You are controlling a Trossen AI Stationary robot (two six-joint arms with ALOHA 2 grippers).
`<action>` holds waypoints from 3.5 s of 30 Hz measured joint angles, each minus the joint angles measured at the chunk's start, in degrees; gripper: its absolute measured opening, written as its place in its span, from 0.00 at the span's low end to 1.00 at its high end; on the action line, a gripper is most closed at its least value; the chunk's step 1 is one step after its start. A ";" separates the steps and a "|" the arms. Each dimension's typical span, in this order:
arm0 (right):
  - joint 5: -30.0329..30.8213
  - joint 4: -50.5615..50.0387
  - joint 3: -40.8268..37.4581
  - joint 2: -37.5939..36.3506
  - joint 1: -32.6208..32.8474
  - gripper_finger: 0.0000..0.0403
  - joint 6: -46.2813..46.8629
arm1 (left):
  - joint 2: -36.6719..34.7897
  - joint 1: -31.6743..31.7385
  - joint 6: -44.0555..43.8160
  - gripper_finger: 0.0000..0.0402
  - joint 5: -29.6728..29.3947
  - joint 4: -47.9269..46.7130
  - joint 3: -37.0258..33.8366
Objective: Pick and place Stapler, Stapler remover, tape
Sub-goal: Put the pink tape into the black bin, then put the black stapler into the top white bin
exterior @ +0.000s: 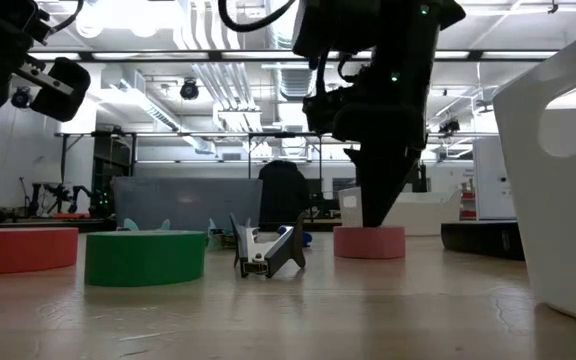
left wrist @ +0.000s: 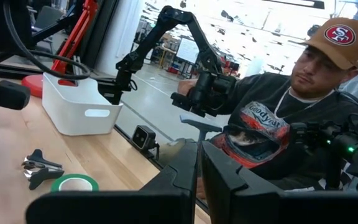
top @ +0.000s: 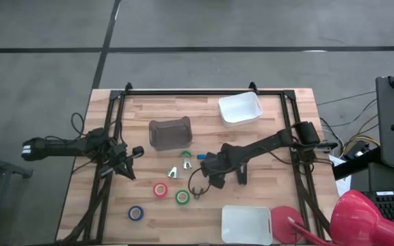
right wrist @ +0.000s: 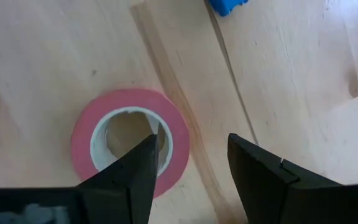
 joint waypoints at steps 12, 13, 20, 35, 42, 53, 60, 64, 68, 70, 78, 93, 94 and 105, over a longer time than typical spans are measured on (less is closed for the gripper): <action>-2.33 3.49 -2.12 1.11 0.01 0.35 -0.63 | 0.04 0.00 0.00 0.06 0.00 0.11 -0.01; -2.59 3.77 -2.12 1.22 0.00 0.34 -0.68 | 0.04 0.00 0.00 0.06 0.00 0.06 0.00; -3.08 4.10 -2.01 1.59 0.02 0.18 -1.72 | 0.07 0.00 0.00 0.06 0.00 -0.16 -0.02; -2.53 3.97 2.35 1.53 -0.02 0.13 -5.21 | 0.09 0.00 0.00 0.06 0.00 -0.35 -0.01; 0.53 4.31 9.23 1.47 -2.75 0.11 -9.46 | 0.09 0.00 0.00 0.06 0.00 -0.39 -0.01; 8.08 16.59 16.26 1.40 -11.07 0.12 -15.47 | 0.09 0.00 0.00 0.06 0.00 -0.35 -0.02; 7.98 24.68 15.58 1.89 -14.41 0.14 -15.16 | 0.09 0.00 0.00 0.06 0.00 -0.33 0.00; 8.14 25.38 14.16 1.92 -15.65 0.14 -14.59 | 0.09 0.00 0.00 0.06 0.00 -0.29 0.00; 7.19 25.41 13.88 2.00 -16.19 0.14 -12.24 | 0.11 0.00 0.00 0.06 0.00 -0.31 0.00; 6.64 25.69 13.86 2.38 -16.28 0.14 -12.19 | 0.11 0.00 0.00 0.06 0.00 -0.33 0.00; 6.36 26.65 13.77 5.97 -16.42 0.14 -12.60 | 0.11 0.00 0.00 0.06 0.00 -0.44 0.00; 6.18 26.57 13.75 6.45 -16.55 0.36 -12.38 | 0.11 0.00 0.00 0.06 0.00 -0.66 -0.01; 6.18 26.66 13.75 6.45 -16.55 0.39 -12.57 | 0.11 0.00 0.00 0.06 0.00 -0.68 -0.01; 6.05 25.45 13.75 3.73 -14.16 0.52 -17.44 | 0.11 0.00 0.00 0.06 0.00 -0.72 -0.01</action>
